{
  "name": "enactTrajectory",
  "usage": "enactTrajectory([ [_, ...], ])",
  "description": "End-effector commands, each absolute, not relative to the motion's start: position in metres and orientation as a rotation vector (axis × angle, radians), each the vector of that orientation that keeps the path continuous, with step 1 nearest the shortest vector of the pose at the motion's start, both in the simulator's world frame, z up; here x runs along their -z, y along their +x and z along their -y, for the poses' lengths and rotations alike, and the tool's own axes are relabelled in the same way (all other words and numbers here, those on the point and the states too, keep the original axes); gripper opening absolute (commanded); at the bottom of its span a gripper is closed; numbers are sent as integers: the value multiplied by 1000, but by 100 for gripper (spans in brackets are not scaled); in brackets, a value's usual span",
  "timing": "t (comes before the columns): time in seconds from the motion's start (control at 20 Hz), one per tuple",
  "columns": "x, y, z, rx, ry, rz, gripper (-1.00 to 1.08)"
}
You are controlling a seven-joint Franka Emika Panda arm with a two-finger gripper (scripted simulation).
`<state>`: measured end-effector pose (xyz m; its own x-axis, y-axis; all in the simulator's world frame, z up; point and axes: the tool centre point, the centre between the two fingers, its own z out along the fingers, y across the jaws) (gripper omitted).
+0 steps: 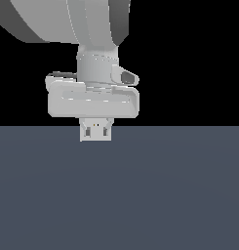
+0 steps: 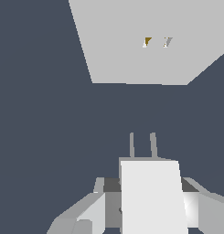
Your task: Plug the charger into the wall socket.
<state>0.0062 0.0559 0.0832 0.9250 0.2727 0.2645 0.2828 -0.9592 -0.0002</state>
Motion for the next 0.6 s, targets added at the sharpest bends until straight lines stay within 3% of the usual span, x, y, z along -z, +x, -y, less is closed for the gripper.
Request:
enactTrajectory([
  [0.0, -91, 16, -56, 409, -3050, 420, -100],
  [0.55, -100, 31, -55, 409, -3055, 396, -100],
])
